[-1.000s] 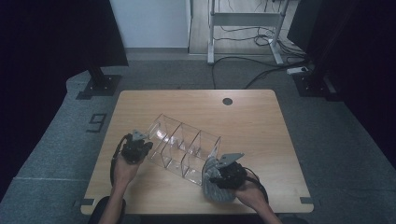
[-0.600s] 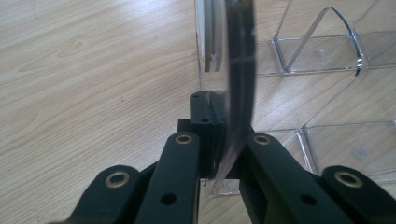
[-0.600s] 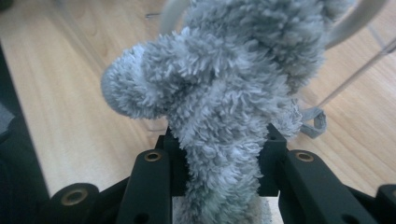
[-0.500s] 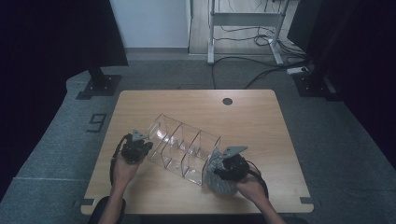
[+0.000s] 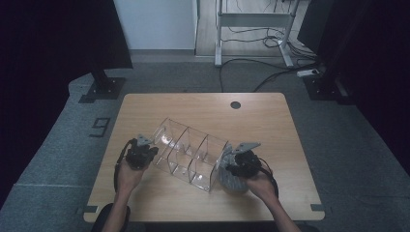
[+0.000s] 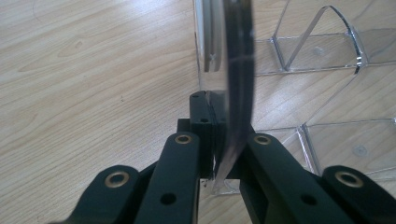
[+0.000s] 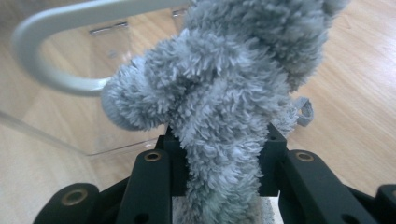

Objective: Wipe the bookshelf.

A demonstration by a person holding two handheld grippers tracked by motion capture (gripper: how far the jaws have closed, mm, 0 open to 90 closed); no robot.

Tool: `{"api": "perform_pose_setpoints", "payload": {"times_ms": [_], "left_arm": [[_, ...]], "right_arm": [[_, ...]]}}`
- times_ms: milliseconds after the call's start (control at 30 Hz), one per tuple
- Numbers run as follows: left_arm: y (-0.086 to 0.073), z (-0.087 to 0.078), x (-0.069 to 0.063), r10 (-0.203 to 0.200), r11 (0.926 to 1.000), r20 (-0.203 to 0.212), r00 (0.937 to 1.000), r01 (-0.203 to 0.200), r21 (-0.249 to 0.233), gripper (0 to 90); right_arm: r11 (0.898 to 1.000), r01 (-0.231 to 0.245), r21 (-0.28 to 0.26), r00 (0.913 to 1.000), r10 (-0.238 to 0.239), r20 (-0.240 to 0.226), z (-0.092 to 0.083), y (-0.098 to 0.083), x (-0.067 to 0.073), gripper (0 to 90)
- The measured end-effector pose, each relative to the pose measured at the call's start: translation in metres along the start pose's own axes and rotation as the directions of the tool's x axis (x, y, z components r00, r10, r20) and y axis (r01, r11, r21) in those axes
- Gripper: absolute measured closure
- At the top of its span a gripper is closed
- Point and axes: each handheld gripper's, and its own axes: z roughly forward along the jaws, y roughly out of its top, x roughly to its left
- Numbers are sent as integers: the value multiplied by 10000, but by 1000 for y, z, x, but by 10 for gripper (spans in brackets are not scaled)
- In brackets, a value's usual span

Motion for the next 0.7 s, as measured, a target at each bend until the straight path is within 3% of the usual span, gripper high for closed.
{"api": "perform_pose_setpoints", "payload": {"times_ms": [467,700], "left_arm": [[0,0,-1,-3,10000,-24,10000,3,15,863],[0,0,-1,-64,10000,-33,10000,64,1,862]], "right_arm": [[9983,-565,-116,9956,572,744,6,10,-29,643],[9985,-542,-16,9949,541,846,10,10,-32,643]]}}
